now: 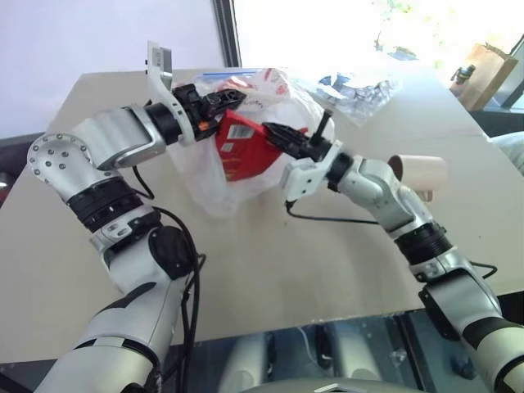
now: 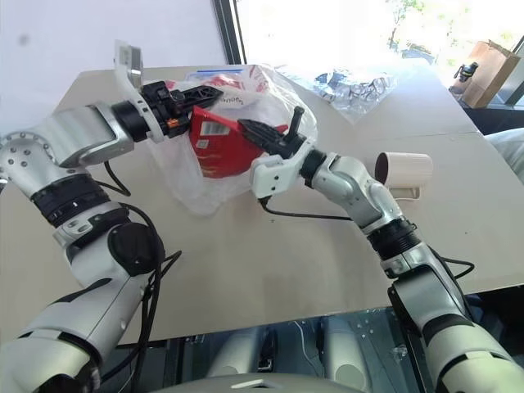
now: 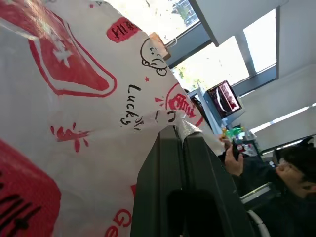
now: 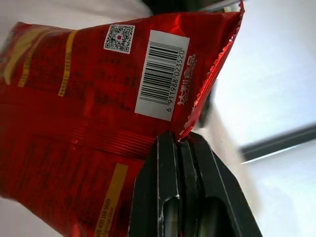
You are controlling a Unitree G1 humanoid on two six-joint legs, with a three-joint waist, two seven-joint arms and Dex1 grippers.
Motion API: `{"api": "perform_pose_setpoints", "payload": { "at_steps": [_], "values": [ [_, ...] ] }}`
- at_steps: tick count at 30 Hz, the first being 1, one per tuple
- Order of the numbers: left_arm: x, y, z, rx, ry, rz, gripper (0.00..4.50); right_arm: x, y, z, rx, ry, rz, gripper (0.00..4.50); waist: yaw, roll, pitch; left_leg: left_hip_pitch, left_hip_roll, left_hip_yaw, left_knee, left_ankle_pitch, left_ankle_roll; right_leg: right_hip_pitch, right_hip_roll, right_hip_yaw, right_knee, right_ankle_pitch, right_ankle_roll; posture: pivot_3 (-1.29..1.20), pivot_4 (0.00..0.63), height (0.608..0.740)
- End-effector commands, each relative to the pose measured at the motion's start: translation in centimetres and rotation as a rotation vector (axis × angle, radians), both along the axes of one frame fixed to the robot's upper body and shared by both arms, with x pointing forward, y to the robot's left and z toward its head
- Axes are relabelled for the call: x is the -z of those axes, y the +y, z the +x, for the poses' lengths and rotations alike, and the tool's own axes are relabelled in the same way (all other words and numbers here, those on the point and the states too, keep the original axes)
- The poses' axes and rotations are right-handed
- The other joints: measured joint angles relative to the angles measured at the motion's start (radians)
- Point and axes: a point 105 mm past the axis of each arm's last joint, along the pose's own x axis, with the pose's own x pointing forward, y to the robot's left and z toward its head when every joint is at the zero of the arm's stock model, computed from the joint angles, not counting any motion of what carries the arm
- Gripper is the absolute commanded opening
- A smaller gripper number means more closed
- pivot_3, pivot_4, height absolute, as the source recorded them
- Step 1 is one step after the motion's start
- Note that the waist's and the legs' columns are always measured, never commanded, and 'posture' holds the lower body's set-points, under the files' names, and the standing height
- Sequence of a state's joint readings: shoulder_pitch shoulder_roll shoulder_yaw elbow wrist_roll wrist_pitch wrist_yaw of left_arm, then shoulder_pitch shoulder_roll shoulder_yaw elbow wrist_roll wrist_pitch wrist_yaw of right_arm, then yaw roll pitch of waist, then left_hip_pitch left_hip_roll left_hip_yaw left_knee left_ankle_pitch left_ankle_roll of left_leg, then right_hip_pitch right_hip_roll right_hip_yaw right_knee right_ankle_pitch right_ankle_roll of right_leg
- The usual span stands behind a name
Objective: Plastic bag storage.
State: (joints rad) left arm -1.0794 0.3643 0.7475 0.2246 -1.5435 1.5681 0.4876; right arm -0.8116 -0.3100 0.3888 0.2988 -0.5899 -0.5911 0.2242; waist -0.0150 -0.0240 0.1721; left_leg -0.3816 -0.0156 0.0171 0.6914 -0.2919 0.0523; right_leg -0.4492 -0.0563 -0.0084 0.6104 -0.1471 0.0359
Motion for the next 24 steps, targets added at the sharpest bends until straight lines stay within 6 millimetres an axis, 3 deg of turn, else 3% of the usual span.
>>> {"api": "perform_pose_setpoints", "payload": {
  "at_steps": [1,6,8,12,15,20,24],
  "values": [
    [-1.3,-0.3,-1.3,-0.003,-0.022,-0.017,0.0,-1.3,-0.7,0.0,0.001,-0.026,0.048,0.03,-0.001,0.0,0.0,0.001,0.0,0.0,-0.001,0.0,0.0,0.0,-0.001,0.001,0.0,0.0,0.0,0.0,0.15,0.74],
    [-1.8,-0.2,-1.3,-0.048,0.001,-0.059,0.0,-5.0,-3.5,1.7,0.124,-0.135,0.143,0.03,0.002,0.0,0.0,0.001,-0.001,0.0,-0.002,0.001,-0.002,0.0,0.002,0.0,0.0,0.0,-0.001,0.0,0.15,0.74],
    [-1.4,-0.5,-1.3,-0.05,0.005,-0.054,0.0,-4.8,-3.5,1.7,0.126,-0.145,0.141,0.03,0.002,0.0,0.0,0.001,-0.002,0.0,-0.003,0.001,-0.002,0.0,0.003,0.0,0.0,0.0,-0.001,0.0,0.15,0.74],
    [-0.7,-1.4,-1.7,-0.02,-0.003,-0.03,0.0,2.0,-1.5,1.4,0.088,0.011,-0.031,0.03,0.0,-0.001,-0.001,0.003,-0.001,0.001,-0.005,0.001,-0.002,0.001,0.004,0.0,-0.001,0.0,-0.001,0.0,0.15,0.74],
    [0.3,-1.8,-2.5,-0.002,-0.023,0.089,0.0,7.1,-0.3,0.6,0.053,0.155,-0.166,0.03,-0.005,0.0,-0.001,0.003,-0.001,0.001,-0.006,0.002,-0.002,0.001,0.004,0.001,-0.002,0.0,-0.001,0.0,0.15,0.74],
    [2.1,-2.7,-4.4,0.055,-0.069,0.297,0.0,9.0,0.6,0.4,0.025,0.228,-0.196,0.03,-0.01,0.0,-0.001,0.003,-0.001,0.001,-0.005,0.002,-0.002,0.001,0.004,0.001,-0.001,0.0,-0.001,0.0,0.15,0.74],
    [3.1,-3.3,-5.5,0.092,-0.124,0.405,0.0,8.4,1.5,2.0,0.056,0.248,-0.173,0.03,-0.016,0.0,-0.001,0.003,-0.001,0.001,-0.005,0.003,-0.004,0.001,0.004,0.001,0.0,0.0,-0.001,0.0,0.15,0.74]
  ]
}}
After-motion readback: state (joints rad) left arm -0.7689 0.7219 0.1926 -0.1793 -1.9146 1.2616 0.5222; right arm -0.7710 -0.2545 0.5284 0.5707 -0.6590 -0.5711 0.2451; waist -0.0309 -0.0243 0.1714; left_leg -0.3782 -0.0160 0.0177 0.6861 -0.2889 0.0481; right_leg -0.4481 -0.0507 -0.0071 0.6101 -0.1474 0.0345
